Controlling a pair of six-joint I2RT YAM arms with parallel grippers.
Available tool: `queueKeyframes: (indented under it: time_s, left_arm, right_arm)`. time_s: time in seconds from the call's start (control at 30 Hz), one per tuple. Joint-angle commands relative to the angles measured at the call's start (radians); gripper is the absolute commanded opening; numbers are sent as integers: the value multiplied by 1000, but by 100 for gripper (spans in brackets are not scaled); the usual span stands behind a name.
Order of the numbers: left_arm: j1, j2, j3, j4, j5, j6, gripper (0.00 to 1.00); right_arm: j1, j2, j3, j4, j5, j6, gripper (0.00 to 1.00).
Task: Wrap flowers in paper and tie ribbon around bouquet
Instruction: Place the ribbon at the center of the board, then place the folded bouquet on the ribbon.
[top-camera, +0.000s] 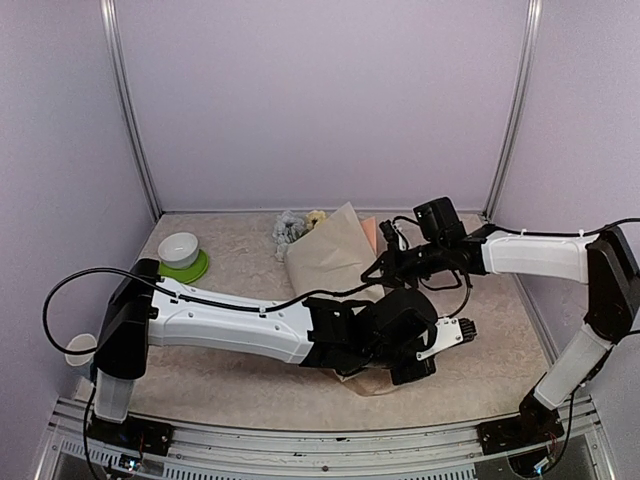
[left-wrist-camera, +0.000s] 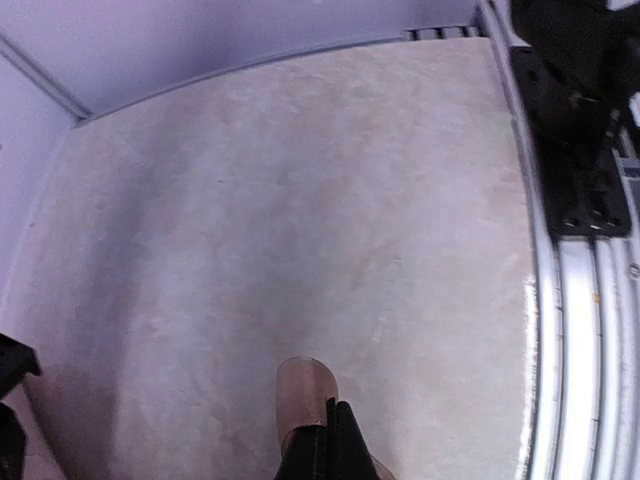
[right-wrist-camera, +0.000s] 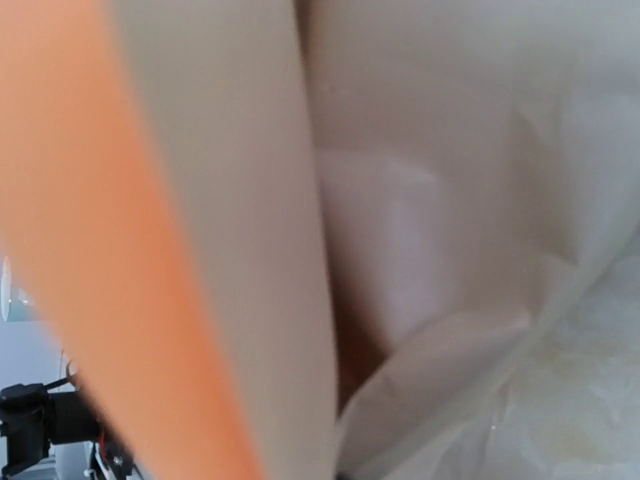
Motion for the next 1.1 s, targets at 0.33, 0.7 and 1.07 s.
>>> queueKeyframes:
  time_s: [0.33,0.7,1.07]
  left_arm:
    - [79,-23,-33,385,-265,251,56]
    - [1,-129,-101,201,60,207,99]
    - [144,-406,-282,47,77,-197,97]
  right_arm:
    - [2,109,259,-249,27,-225,0]
    - [2,105,180,-198,8,-194,0]
    - [12,88,103,-129,11,-172,0]
